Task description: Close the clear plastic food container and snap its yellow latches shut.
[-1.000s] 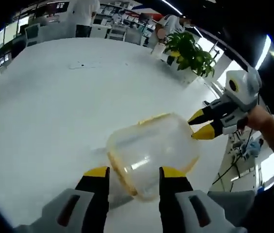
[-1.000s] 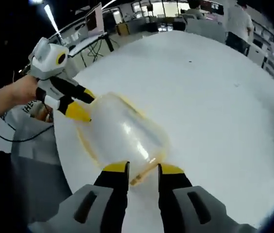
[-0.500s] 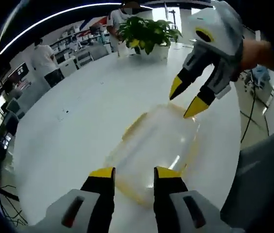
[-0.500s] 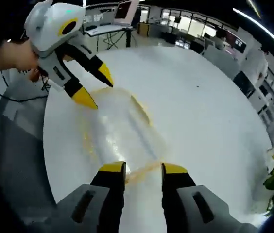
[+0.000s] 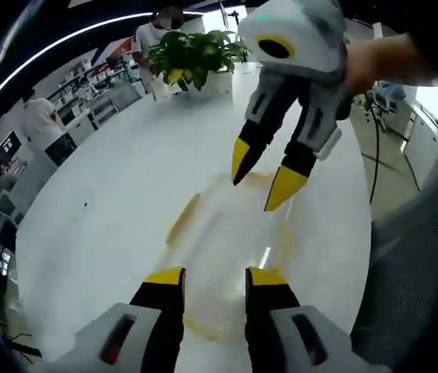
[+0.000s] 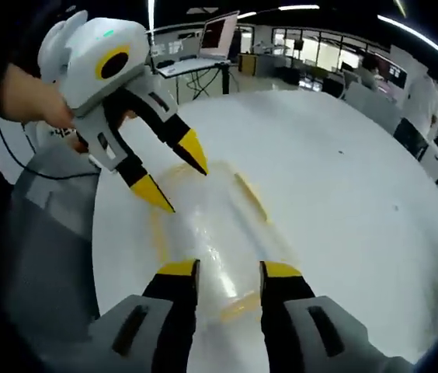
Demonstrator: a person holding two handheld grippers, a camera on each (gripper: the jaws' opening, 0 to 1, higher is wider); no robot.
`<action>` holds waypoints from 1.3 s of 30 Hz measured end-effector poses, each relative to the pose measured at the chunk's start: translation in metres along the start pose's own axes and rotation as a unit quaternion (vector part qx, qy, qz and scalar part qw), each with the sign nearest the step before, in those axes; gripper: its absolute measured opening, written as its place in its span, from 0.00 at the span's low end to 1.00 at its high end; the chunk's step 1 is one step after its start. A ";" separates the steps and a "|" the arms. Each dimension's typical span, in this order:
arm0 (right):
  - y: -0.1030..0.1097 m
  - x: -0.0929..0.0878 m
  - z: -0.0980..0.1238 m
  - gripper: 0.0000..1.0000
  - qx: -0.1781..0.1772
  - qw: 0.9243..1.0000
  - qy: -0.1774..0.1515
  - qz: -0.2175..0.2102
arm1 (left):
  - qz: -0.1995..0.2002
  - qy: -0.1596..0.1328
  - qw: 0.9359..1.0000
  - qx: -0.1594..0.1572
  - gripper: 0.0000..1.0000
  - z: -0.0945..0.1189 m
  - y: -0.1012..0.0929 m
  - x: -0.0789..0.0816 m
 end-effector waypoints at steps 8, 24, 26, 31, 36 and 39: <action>0.000 0.011 -0.011 0.26 0.014 1.000 -0.006 0.000 | -0.016 -0.011 1.000 -0.015 0.22 -0.002 -0.009 0.013; 0.003 0.023 -0.020 0.35 0.021 0.999 -0.015 0.019 | -0.037 -0.005 0.999 -0.032 0.22 0.002 -0.020 0.017; 0.003 0.025 -0.020 0.35 0.022 0.999 -0.016 0.023 | -0.038 -0.005 0.999 -0.034 0.22 0.003 -0.021 0.017; 0.003 0.028 -0.020 0.35 0.022 0.999 -0.018 0.025 | -0.040 -0.003 0.999 -0.038 0.22 0.003 -0.025 0.015; 0.002 0.030 -0.021 0.35 0.023 0.999 -0.011 0.034 | -0.069 -0.017 0.997 -0.040 0.23 0.004 -0.034 0.018; 0.001 0.032 -0.021 0.35 0.025 0.999 -0.009 0.038 | -0.079 -0.003 0.996 -0.044 0.22 0.002 -0.038 0.012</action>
Point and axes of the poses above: the point that each gripper's makers call its tool centre point, and the gripper's own axes: z roughly backward along the fingers, y roughly to its left, x roughly out of its top, the point moved 2 cm from there along z, roughly backward along the fingers, and after that the axes turned 12 degrees about x, right-handed, at the moved point
